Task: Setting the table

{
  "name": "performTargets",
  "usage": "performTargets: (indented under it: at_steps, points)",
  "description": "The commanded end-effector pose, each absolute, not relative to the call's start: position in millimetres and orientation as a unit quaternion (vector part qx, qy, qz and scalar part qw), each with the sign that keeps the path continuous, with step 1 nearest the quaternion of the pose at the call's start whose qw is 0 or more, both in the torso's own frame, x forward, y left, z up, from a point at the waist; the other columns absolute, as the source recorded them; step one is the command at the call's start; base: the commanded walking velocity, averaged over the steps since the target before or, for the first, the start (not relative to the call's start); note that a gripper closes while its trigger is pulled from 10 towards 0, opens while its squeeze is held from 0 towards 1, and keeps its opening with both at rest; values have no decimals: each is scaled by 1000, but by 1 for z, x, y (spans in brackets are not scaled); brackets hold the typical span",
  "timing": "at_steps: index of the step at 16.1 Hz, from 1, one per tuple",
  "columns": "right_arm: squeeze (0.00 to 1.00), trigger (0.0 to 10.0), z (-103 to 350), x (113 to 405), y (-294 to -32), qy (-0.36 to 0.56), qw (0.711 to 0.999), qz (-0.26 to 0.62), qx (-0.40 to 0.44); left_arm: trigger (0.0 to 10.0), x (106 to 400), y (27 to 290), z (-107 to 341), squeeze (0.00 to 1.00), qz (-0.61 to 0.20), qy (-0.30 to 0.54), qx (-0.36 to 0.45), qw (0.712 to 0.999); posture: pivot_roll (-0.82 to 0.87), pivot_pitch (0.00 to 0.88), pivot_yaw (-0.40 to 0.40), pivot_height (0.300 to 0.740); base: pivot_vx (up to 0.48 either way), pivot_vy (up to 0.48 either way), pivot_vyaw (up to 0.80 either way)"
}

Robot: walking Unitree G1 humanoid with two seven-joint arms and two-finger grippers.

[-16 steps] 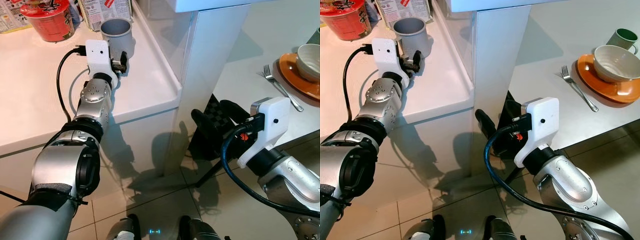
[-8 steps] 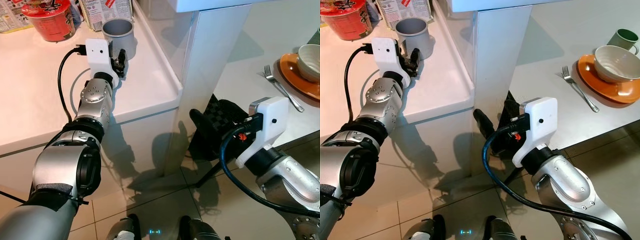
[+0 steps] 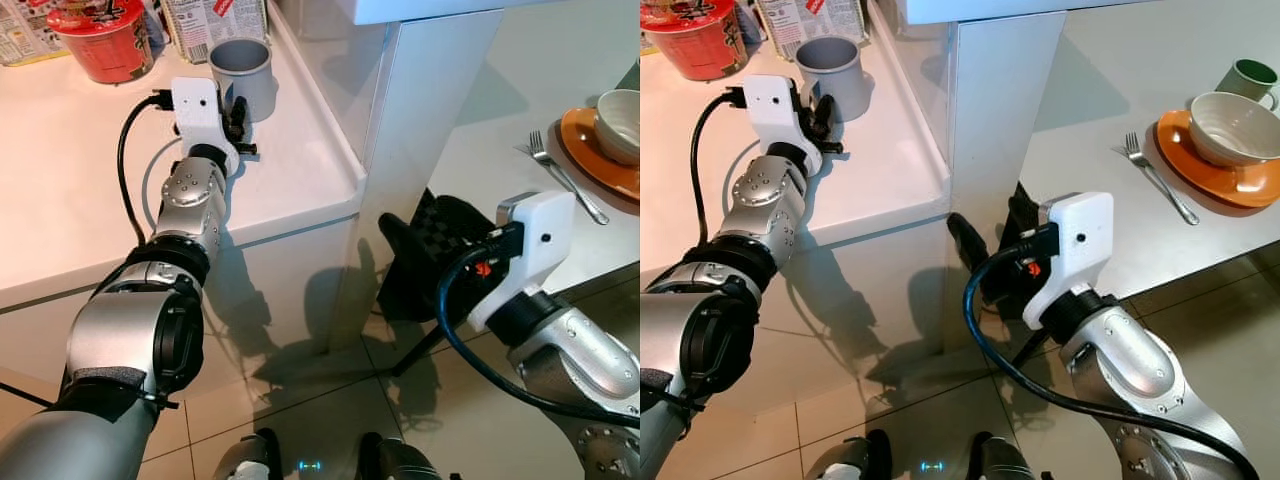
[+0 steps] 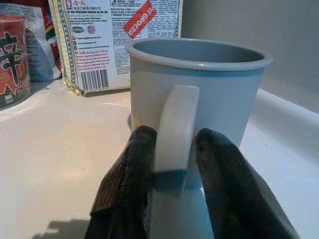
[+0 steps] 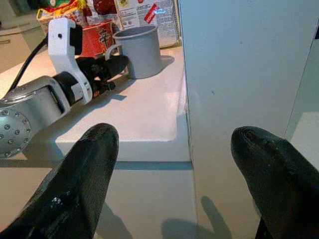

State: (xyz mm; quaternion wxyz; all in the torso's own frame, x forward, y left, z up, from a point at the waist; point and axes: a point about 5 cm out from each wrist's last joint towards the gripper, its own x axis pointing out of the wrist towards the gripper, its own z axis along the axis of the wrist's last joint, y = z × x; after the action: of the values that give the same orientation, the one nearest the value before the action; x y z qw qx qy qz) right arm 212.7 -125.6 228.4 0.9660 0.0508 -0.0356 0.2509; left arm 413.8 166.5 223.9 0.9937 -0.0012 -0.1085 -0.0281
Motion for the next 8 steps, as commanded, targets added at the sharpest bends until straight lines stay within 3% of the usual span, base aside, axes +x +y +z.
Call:
performTargets:
  at_steps: [1, 8]
  points:
    - [0, 10000, 229, 214, -126, -41, 967, 248, 50, 0, 414, 165, 222, 0, -33, -103, -3, 994, -235, 170, 28, 740, 0, 0, 0]
    - [0, 10000, 229, 215, -125, -45, 967, 247, 49, 0, 414, 164, 220, 0, -38, -98, 2, 994, -232, 160, 29, 740, 0, 0, 0]
